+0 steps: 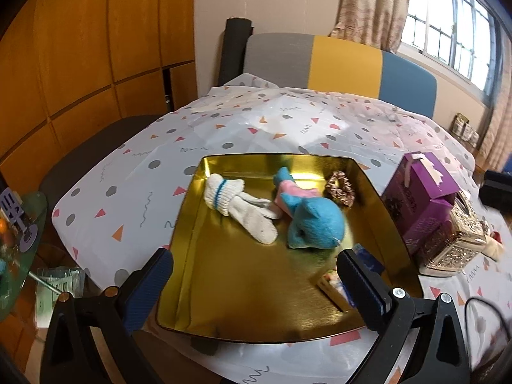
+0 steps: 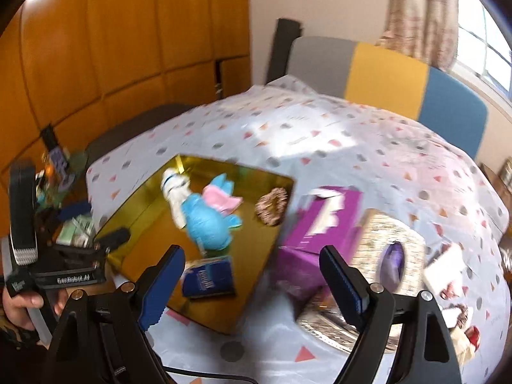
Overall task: Organize soft objects
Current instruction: 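Open the right tool to drop the tissue pack into the tray, then reach the left tool to the white printed packet and grasp it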
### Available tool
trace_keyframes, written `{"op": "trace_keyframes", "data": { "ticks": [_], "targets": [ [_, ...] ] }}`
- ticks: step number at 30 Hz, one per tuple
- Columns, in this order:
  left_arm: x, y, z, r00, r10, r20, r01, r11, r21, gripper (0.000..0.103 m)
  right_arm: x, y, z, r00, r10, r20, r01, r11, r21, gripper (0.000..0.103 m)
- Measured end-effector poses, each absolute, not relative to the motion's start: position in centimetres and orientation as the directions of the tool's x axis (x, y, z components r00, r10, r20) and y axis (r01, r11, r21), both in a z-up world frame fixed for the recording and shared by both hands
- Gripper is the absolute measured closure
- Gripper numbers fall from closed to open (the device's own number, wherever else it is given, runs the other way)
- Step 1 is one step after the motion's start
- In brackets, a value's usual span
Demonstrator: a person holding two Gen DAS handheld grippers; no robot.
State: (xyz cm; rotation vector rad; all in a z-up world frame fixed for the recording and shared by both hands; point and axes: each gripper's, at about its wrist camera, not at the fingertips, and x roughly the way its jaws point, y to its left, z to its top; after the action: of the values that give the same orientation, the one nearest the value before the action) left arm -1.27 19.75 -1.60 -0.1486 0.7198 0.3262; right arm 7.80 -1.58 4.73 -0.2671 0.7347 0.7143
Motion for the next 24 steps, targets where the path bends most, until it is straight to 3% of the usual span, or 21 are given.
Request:
{"op": "trace_keyframes", "data": {
  "ticks": [12,24],
  "targets": [
    [-0.4,16.7,-0.9,0.730,0.194,-0.655,-0.241,0.970,0.018,0.000,11.5,-13.1,6.6,0.672,0.404,-0.620,-0.428,0.896,0.119,0.016],
    [0.3,13.8,-0.5,0.757,0.103,-0.645,-0.129,0.992,0.006,0.000,15.0,-27.3,2.1,0.730,0.141,-0.668,-0.009,0.980,0.198,0.015]
  ]
}}
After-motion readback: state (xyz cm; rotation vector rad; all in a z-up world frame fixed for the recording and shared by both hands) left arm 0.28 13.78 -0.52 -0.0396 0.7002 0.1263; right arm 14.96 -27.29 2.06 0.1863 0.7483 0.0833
